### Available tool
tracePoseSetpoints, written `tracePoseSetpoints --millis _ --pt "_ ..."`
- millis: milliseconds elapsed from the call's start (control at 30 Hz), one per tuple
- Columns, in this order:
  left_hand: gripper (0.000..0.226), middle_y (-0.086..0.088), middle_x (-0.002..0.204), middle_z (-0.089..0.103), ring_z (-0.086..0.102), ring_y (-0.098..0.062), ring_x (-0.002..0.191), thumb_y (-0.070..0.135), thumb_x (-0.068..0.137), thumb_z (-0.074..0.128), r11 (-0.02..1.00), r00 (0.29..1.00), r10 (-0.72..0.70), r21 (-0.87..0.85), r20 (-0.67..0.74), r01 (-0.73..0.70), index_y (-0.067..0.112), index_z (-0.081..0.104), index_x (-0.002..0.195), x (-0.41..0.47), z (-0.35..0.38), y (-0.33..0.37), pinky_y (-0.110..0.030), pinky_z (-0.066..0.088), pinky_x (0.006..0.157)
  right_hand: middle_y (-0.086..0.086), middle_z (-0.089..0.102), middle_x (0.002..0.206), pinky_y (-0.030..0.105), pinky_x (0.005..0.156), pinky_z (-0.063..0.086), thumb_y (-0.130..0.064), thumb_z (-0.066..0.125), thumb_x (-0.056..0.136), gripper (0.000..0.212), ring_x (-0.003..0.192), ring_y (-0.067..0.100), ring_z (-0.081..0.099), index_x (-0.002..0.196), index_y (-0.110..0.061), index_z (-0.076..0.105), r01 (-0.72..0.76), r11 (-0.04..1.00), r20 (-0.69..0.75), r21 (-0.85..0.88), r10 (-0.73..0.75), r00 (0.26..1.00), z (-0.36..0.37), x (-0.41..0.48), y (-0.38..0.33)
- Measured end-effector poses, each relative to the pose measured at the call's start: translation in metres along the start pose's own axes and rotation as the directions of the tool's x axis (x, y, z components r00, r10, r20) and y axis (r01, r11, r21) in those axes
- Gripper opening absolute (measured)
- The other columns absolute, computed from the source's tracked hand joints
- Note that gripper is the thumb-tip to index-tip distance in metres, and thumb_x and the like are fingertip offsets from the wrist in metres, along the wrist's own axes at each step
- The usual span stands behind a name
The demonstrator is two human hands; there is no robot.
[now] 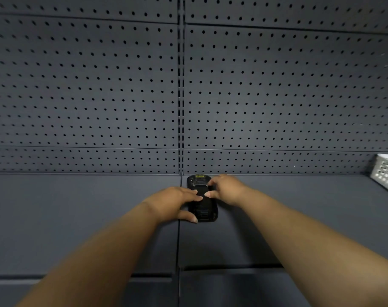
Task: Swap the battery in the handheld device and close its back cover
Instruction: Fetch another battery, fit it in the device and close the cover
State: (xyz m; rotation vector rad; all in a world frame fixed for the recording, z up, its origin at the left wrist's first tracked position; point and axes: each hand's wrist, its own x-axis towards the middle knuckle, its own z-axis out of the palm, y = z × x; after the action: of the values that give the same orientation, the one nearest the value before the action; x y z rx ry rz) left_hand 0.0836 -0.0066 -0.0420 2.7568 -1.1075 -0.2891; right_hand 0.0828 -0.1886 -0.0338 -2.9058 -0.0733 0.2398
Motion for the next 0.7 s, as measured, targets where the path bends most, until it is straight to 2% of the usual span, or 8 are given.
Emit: tracePoseSetpoints --millis 233,367,533,700 --pt "0.069 0.0 0.154 0.033 0.03 -0.016 0.142 0.039 0.081 0.068 1.0 1.0 -0.006 -0.001 0.003 0.006 0.023 0.041 0.142 -0.001 -0.004 0.003 -0.025 0.023 0.115 0.012 0.054 0.136 0.034 0.102 0.04 -0.035 0.057 0.091 0.05 0.124 0.027 0.05 0.136 -0.014 0.048 -0.048 0.996 0.007 0.076 0.048 0.999 0.0 -0.003 -0.004" --pt "0.08 -0.003 0.144 0.043 0.041 -0.019 0.133 0.049 0.074 0.072 0.998 0.999 -0.046 0.044 -0.007 0.046 0.017 0.041 0.141 0.002 -0.01 0.001 -0.03 0.034 0.11 0.011 0.052 0.138 0.035 0.103 0.039 -0.035 0.055 0.092 0.05 0.126 0.027 0.049 0.137 -0.015 0.047 -0.06 0.995 0.007 0.082 0.06 0.998 0.0 -0.007 -0.005" --pt "0.104 0.002 0.15 0.032 0.031 -0.02 0.138 0.067 0.066 0.067 0.966 0.991 -0.11 0.243 0.082 0.087 0.023 0.022 0.15 0.014 -0.024 0.0 -0.036 0.03 0.112 0.01 0.051 0.139 0.036 0.105 0.039 -0.035 0.055 0.093 0.049 0.127 0.027 0.048 0.137 -0.016 0.047 -0.079 0.995 0.029 0.053 0.078 0.997 -0.004 -0.007 -0.007" --pt "0.11 0.002 0.149 0.031 0.03 -0.022 0.138 0.077 0.06 0.062 0.931 0.98 -0.146 0.353 0.136 0.09 0.027 0.021 0.15 0.024 -0.03 0.0 -0.038 0.027 0.112 0.01 0.051 0.139 0.036 0.104 0.04 -0.036 0.054 0.093 0.05 0.126 0.027 0.048 0.138 -0.016 0.046 -0.078 0.996 0.029 0.049 0.077 0.997 -0.004 -0.007 -0.007"
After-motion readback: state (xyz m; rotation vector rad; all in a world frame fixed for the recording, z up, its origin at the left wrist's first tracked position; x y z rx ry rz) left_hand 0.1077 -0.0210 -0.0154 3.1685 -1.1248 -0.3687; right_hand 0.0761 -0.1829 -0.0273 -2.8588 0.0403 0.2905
